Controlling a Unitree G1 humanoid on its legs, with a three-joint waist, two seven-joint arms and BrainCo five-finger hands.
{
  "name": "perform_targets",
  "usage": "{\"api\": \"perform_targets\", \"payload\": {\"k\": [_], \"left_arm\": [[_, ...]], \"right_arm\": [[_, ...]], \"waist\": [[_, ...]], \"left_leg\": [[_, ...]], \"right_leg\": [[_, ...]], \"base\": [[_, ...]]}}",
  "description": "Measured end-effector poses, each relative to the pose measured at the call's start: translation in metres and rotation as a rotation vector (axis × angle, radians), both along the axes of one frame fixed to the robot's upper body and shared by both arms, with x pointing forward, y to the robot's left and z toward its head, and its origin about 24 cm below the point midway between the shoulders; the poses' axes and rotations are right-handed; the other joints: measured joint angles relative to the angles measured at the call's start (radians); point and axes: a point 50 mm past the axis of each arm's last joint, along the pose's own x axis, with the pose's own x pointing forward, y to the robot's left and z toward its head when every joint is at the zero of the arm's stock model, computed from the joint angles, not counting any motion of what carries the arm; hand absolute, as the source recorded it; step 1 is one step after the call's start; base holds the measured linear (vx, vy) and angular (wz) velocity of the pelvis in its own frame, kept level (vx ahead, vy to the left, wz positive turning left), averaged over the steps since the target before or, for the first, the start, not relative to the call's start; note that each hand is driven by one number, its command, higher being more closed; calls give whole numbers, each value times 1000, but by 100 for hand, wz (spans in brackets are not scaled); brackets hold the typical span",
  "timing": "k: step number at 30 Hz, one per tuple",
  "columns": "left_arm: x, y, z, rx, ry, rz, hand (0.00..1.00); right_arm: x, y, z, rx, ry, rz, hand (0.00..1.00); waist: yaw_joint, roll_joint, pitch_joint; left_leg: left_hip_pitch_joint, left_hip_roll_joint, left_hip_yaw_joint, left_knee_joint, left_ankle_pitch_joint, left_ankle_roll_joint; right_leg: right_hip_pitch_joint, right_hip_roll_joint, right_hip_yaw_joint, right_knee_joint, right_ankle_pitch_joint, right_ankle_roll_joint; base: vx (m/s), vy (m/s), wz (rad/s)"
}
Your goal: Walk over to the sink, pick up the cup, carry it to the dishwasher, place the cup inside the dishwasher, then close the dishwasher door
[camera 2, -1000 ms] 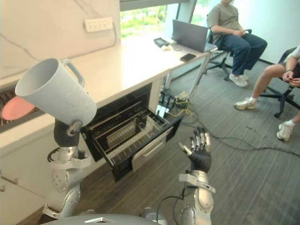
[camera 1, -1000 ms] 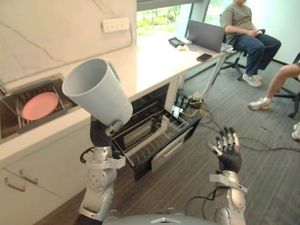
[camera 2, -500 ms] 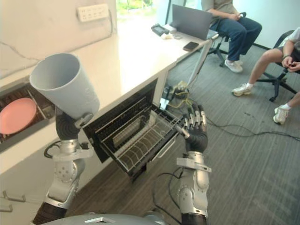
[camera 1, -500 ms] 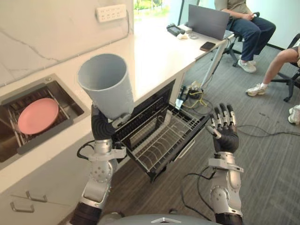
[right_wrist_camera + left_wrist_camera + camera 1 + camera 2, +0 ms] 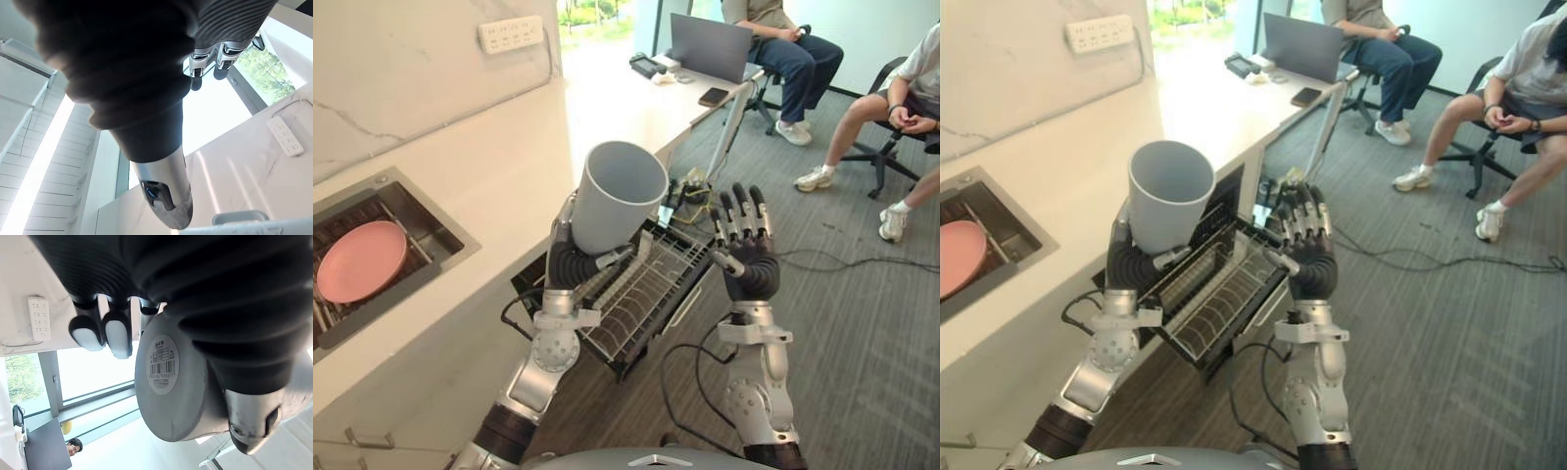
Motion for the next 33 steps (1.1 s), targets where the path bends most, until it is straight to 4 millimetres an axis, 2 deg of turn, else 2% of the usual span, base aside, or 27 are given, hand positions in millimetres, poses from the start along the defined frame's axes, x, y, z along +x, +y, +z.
{"api": "perform_targets", "payload": {"k": [3, 7, 21, 33], "left_arm": [[3, 0, -10, 12, 51, 21, 100], [3, -2, -14, 12, 73, 22, 100], [0, -16, -26, 38, 134, -14, 100], [-4, -26, -34, 93, 156, -49, 100]], "right_arm": [[3, 10, 3, 9, 6, 41, 0], [1, 18, 9, 14, -3, 81, 0], [1, 46, 0, -8, 102, 225, 0], [-1, 59, -5, -22, 161, 250, 0]], "waist": [[2, -8, -6], [8, -14, -9], [23, -12, -45], [25, -16, -72]], "left_leg": [[2, -1, 10, 0, 0, 0], [13, -1, 23, -4, -1, 1], [30, -12, 29, -62, 34, 0], [70, -31, 20, -157, 88, 3]], "right_leg": [[0, 0, 1, -2, 10, -1], [-4, 0, 1, -1, 13, -2], [-21, 1, 0, 4, 13, -2], [-18, 0, -6, 7, 10, -1]], "base": [[-51, -16, -12], [-69, -21, -11], [-15, -7, -2], [-16, -7, 2]]}}
